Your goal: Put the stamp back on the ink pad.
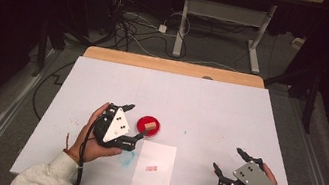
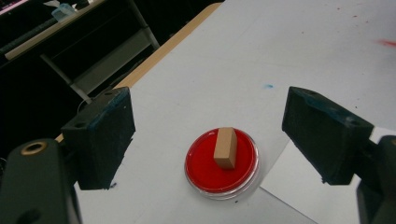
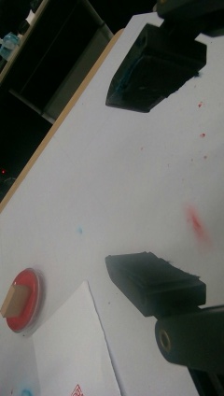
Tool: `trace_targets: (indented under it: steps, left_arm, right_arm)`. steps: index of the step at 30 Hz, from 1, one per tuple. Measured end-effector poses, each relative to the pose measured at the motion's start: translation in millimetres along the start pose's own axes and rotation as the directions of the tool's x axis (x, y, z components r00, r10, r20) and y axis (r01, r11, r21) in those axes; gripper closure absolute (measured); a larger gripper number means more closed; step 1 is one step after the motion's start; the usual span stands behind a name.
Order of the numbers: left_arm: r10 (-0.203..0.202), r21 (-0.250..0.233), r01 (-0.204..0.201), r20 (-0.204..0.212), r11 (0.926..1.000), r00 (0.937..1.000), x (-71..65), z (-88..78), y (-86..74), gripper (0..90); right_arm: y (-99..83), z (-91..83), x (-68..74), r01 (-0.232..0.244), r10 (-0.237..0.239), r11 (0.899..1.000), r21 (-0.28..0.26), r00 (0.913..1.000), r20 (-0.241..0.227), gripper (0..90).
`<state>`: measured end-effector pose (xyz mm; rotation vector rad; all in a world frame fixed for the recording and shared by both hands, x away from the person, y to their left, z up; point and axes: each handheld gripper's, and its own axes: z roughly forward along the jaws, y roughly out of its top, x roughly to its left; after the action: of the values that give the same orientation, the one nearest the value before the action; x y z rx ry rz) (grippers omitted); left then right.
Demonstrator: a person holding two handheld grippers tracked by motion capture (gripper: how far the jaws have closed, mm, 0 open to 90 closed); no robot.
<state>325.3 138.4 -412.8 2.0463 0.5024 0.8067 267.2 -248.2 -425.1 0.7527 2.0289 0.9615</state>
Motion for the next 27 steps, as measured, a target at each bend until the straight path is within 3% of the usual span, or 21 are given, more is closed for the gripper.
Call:
trace_targets:
  steps: [12,27]
  left_arm:
    - [0.017,0.015,-0.016,-0.043,0.9998,0.9989,-4.5,-9.2,-11.7,17.8]
    - [0.015,0.040,-0.012,-0.064,0.9991,0.9978,-7.9,-23.6,-33.5,17.3]
  right_arm:
    - [-0.2,-0.6,-1.2,0.000,0.000,1.000,-0.006,1.0000,0.004,20.5]
    - [0.1,-0.9,-0.7,0.000,0.000,1.000,-0.011,1.0000,0.000,20.7]
